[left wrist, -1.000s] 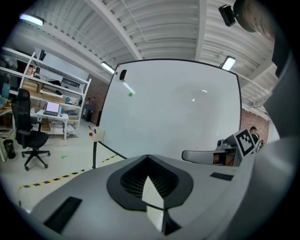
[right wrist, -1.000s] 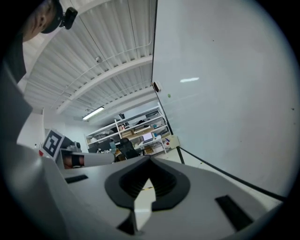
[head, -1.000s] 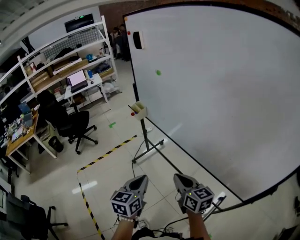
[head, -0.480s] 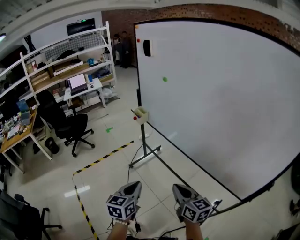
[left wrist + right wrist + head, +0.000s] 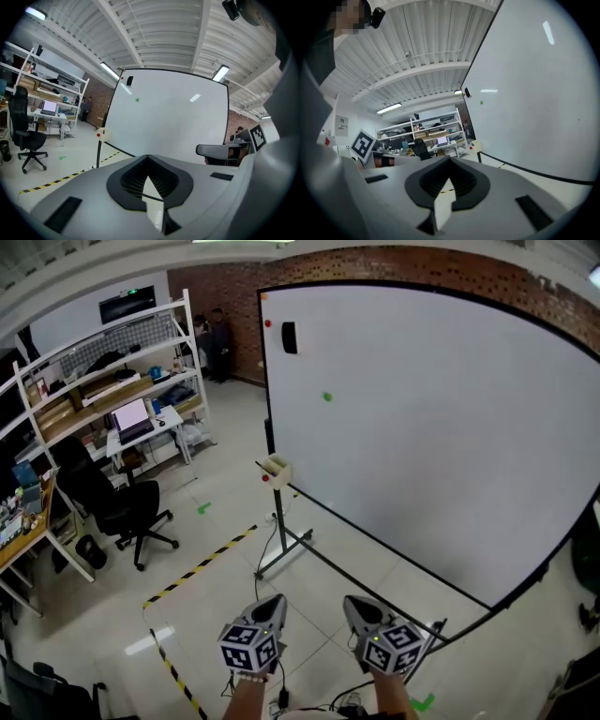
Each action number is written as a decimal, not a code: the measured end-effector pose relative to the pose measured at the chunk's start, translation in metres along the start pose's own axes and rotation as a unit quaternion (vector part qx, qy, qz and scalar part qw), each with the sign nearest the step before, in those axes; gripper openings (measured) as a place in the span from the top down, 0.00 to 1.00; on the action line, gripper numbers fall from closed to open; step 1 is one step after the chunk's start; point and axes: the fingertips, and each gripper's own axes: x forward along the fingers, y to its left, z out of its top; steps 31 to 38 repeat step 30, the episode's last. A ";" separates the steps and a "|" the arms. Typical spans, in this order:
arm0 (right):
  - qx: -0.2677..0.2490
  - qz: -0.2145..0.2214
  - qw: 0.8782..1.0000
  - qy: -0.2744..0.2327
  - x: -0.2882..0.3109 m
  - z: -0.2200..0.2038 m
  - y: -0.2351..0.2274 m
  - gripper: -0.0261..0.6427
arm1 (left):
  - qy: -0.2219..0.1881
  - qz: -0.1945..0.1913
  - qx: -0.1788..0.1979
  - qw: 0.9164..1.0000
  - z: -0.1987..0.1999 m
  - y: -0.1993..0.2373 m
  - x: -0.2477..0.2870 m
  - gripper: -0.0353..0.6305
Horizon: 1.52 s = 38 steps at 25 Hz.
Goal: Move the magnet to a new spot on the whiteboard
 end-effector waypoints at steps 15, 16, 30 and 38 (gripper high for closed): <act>-0.001 -0.033 0.999 0.004 0.010 0.004 0.005 0.95 | -0.006 -0.015 0.001 1.000 0.017 0.013 -0.006 0.95; -0.003 -0.033 0.999 0.004 0.011 0.005 0.007 0.95 | -0.008 -0.015 0.001 1.000 0.019 0.014 -0.008 0.95; -0.003 -0.027 1.000 0.004 0.008 0.014 0.005 0.95 | -0.010 -0.025 0.001 1.000 0.028 0.003 0.000 0.95; -0.003 -0.027 1.000 0.004 0.008 0.014 0.005 0.95 | -0.010 -0.025 0.001 1.000 0.028 0.003 0.000 0.95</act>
